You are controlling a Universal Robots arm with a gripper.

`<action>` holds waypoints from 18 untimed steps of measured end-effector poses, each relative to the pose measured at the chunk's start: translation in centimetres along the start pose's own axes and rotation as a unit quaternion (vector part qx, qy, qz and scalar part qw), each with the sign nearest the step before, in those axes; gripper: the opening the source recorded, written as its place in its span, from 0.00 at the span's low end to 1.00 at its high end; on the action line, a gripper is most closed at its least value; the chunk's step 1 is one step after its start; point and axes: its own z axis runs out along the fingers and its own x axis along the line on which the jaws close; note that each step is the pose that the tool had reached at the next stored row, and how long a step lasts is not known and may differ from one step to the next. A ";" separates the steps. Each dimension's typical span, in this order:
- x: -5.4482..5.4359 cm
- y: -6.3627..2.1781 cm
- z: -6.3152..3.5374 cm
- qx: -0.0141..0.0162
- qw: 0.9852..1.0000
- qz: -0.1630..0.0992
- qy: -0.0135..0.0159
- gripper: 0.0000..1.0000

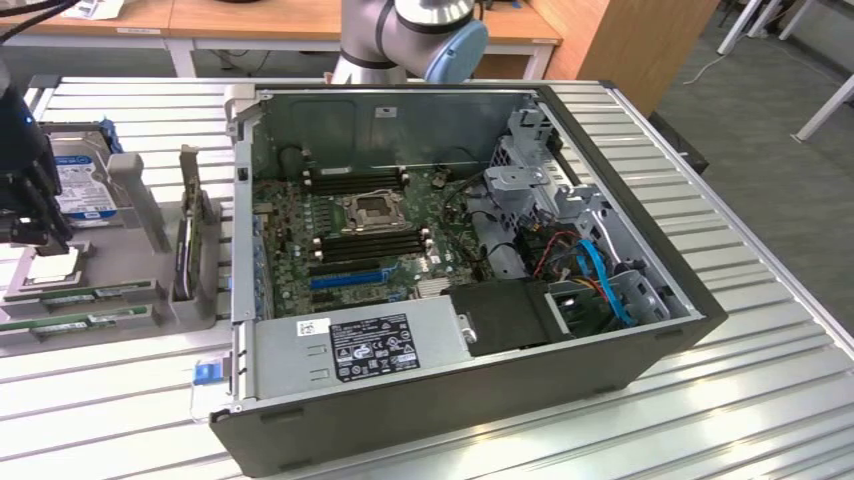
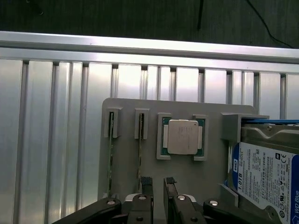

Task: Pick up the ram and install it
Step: 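Pick up the ram and move it above insertion slot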

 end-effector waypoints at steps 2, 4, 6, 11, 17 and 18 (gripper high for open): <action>0.0 -0.01 0.22 0.000 1.000 0.000 0.000 0.24; 0.0 -0.02 0.42 0.000 1.000 0.000 0.000 0.24; 0.1 -0.03 0.60 0.000 1.000 0.000 -0.001 0.24; 0.1 -0.04 0.83 0.000 1.000 0.000 -0.002 0.24; 0.2 -0.04 0.84 0.000 1.000 0.000 -0.004 0.24; 0.3 -0.03 0.84 0.000 1.000 0.000 -0.004 0.24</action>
